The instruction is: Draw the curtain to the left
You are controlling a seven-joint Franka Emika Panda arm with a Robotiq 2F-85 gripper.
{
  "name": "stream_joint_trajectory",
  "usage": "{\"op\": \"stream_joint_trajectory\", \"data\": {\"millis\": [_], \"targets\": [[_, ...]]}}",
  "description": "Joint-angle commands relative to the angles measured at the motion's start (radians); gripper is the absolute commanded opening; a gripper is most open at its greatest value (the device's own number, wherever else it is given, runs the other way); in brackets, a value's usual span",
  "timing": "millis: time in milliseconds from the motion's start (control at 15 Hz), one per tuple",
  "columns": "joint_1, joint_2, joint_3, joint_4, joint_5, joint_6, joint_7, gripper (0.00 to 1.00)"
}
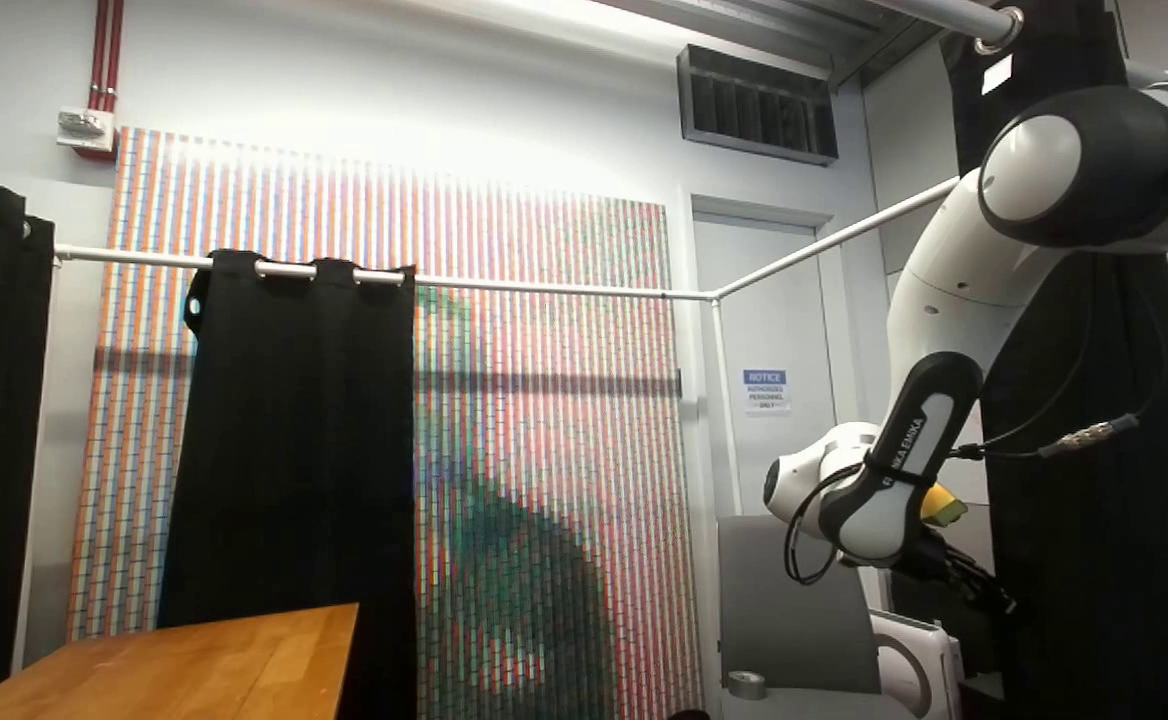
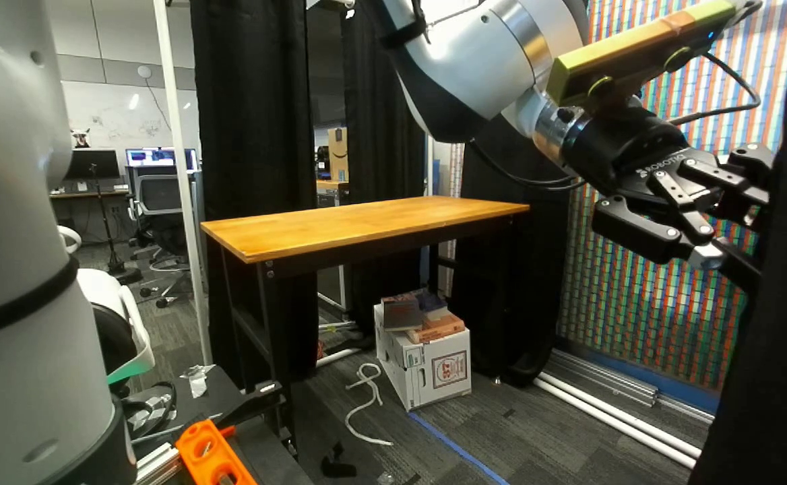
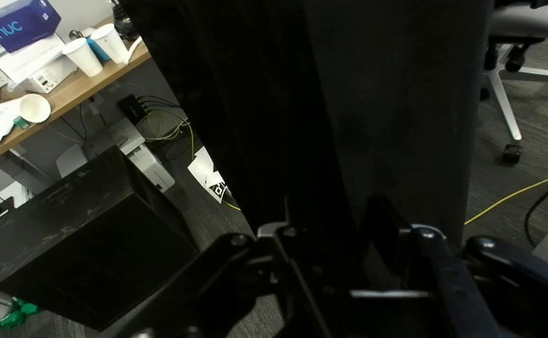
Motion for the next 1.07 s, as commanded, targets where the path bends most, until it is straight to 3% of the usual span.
{"op": "stream_joint_trajectory", "data": {"millis": [0, 67, 200, 600, 1000], "targets": [[0.000, 0.016, -0.004, 0.034, 0.017, 0.000, -0.024, 0.12], [0.001, 0.017, -0.003, 0.035, 0.021, -0.002, -0.025, 0.05], [0.003, 0.016, -0.001, 0.033, 0.033, -0.006, -0.027, 0.00], [0.036, -0.016, 0.032, -0.016, 0.111, -0.032, -0.005, 0.00], [0.136, -0.086, 0.128, -0.090, 0.279, -0.144, 0.039, 0.00]]}}
